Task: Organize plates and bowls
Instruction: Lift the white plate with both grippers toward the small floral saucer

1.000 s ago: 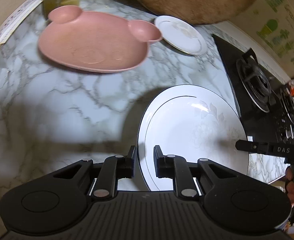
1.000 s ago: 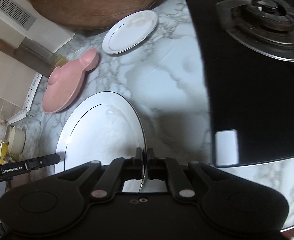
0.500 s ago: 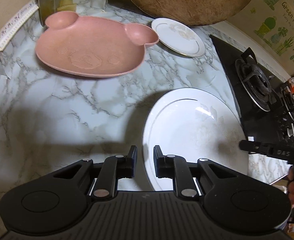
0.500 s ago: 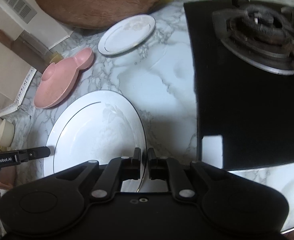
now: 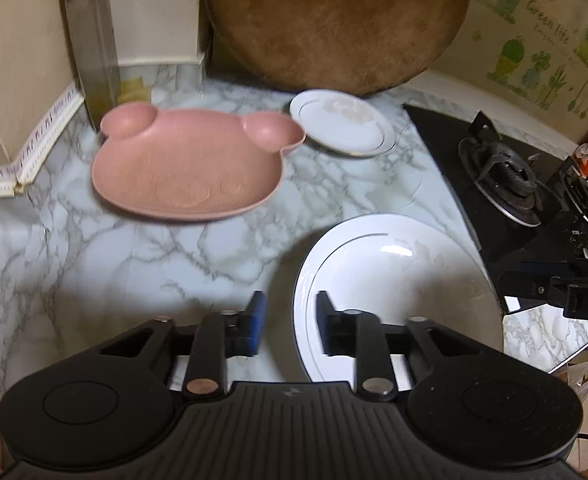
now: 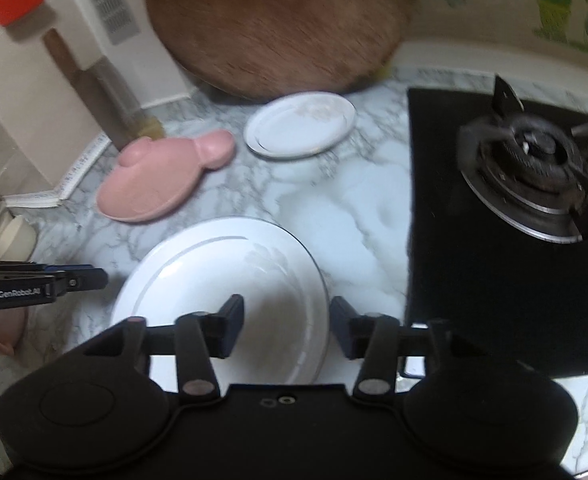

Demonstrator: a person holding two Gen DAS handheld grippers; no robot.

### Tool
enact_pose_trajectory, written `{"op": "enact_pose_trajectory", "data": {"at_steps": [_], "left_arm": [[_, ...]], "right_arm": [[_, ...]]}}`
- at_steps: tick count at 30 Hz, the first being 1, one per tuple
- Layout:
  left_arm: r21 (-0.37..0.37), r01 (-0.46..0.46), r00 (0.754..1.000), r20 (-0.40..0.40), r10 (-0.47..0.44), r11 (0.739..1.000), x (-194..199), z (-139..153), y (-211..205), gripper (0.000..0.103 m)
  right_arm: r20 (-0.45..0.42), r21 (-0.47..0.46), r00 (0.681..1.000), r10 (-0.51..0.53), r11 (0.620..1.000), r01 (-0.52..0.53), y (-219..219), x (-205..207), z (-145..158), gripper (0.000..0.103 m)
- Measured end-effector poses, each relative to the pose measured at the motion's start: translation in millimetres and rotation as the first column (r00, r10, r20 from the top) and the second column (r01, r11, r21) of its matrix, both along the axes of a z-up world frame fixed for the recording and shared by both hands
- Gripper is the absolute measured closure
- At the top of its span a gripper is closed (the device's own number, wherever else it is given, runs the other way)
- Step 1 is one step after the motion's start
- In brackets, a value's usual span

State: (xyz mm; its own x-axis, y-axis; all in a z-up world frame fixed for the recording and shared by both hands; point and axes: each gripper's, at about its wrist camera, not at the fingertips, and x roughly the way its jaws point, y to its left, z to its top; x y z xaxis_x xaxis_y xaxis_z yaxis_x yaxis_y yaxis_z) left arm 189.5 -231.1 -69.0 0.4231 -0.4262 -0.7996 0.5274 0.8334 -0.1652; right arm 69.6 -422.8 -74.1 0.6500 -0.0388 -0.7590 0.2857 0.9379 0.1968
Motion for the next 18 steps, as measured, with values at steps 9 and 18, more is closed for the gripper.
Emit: {"op": "enact_pose_trajectory", "data": {"at_steps": [9, 18], "left_arm": [[-0.023, -0.004, 0.995, 0.098, 0.007, 1.000, -2.3, 20.9, 0.2, 0.033], [-0.044, -0.011, 0.984, 0.177, 0.018, 0.999, 26.0, 39.2, -19.4, 0.025]], "right_arm": [[0.058, -0.071, 0.998, 0.023, 0.997, -0.019, 16.7, 2.0, 17.2, 0.026], [0.132, -0.241, 0.989, 0.065, 0.970, -0.031, 26.5, 26.3, 36.4, 0.000]]}}
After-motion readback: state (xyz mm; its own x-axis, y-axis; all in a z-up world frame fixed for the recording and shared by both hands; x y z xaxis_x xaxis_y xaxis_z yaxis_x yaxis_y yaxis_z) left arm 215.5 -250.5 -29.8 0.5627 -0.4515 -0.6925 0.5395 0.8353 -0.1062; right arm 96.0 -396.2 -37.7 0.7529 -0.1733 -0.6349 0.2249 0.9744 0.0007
